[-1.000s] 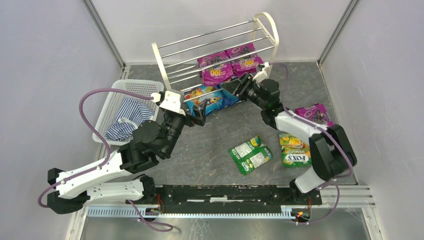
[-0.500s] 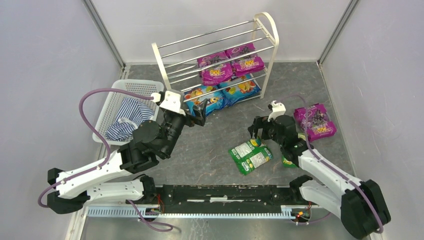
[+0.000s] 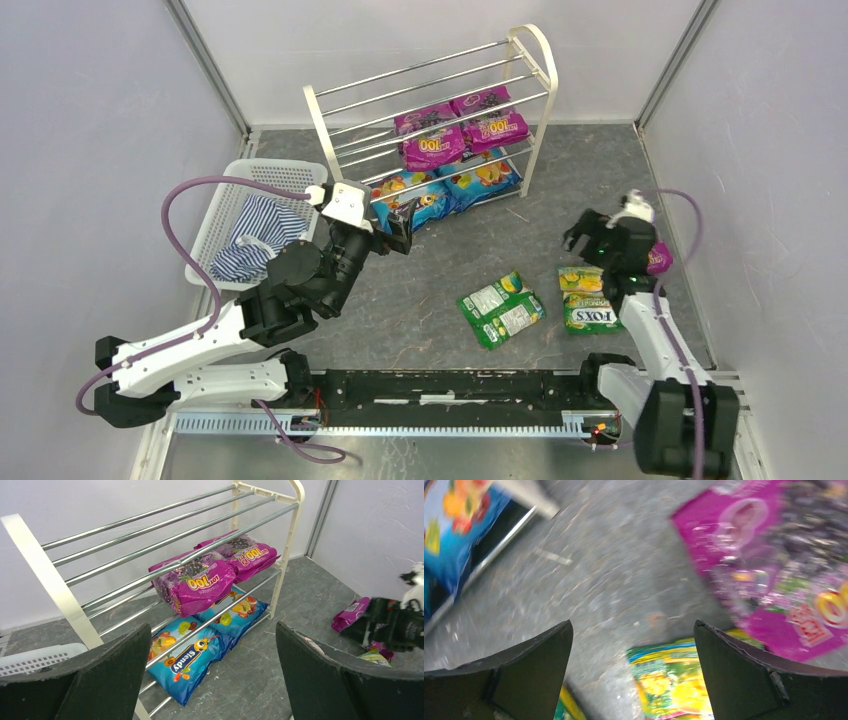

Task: Place and organize the candy bags onto the shelf

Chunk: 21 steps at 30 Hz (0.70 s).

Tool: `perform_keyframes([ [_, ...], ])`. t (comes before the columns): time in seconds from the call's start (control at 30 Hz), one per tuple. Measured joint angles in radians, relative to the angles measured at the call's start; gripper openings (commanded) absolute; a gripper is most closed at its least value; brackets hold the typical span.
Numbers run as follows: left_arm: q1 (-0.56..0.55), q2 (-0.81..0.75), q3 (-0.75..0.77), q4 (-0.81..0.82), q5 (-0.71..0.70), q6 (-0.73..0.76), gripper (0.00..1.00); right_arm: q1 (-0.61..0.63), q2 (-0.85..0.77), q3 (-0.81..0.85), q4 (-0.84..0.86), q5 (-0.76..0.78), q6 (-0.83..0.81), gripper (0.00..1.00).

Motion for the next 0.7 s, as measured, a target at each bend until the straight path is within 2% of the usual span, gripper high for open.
perform_keyframes([
  [0.13, 0.000, 0.000, 0.000, 0.000, 0.000, 0.000, 1.00, -0.322, 0.004, -0.074, 0.084, -0.192, 0.105, 0.98],
  [0.27, 0.000, 0.000, 0.000, -0.001, 0.000, 0.000, 1.00, -0.506, 0.016, -0.122, 0.091, -0.267, 0.158, 0.98],
  [0.5, 0.000, 0.000, 0.000, -0.004, 0.001, 0.000, 1.00, -0.751, 0.022, -0.221, 0.208, -0.315, 0.216, 0.98],
  [0.63, 0.000, -0.002, 0.000, -0.004, 0.001, 0.000, 1.00, -0.784, 0.153, -0.236, 0.308, -0.384, 0.240, 0.98],
  [0.7, 0.000, -0.002, 0.000, -0.004, 0.002, 0.000, 1.00, -0.788, 0.217, -0.226, 0.380, -0.426, 0.246, 0.93],
])
